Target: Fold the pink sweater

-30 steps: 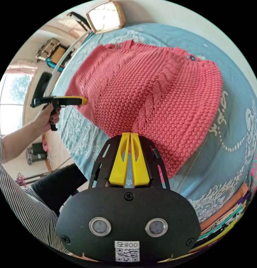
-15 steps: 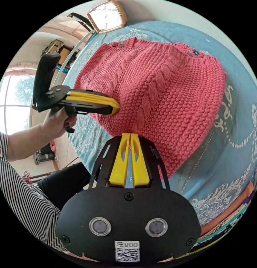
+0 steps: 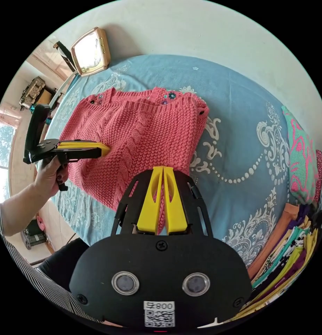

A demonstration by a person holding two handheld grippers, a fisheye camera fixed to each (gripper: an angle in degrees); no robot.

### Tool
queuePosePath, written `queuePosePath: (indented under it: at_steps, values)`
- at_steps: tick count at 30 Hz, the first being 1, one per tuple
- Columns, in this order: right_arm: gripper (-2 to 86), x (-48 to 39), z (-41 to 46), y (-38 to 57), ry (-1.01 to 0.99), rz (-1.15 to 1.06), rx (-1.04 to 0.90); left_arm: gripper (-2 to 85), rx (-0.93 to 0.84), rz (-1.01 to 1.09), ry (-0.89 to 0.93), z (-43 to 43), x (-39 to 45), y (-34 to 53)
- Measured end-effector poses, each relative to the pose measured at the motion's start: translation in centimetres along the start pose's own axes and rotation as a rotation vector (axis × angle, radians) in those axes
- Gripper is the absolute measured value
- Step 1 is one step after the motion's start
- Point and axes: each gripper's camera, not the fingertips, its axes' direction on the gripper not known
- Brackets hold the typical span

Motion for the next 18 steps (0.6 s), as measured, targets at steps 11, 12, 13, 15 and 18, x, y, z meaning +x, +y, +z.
queuePosePath:
  at_steps: [11, 12, 13, 15, 18]
  values:
    - [0.1, -11.5, -2.6, -4.9, 0.018, -0.251, -0.063, 0.2, 0.150, -0.168, -0.239, -6.0, -8.6, 4.3]
    - [0.1, -11.9, -2.8, -4.9, 0.029, -0.251, -0.044, 0.2, 0.171, -0.168, -0.219, -6.2, -9.1, 4.6]
    - [0.1, -12.6, -3.8, -5.1, 0.048, -0.262, -0.011, 0.3, 0.161, -0.189, -0.168, -6.5, -10.1, 4.8]
    - [0.1, -13.3, -4.5, -5.6, 0.072, -0.271, -0.048, 0.3, 0.152, -0.221, -0.110, -7.3, -11.4, 5.3]
    - [0.1, -13.6, -5.6, -6.2, 0.057, -0.260, -0.048, 0.7, 0.215, -0.268, -0.064, -9.8, -12.6, 7.8]
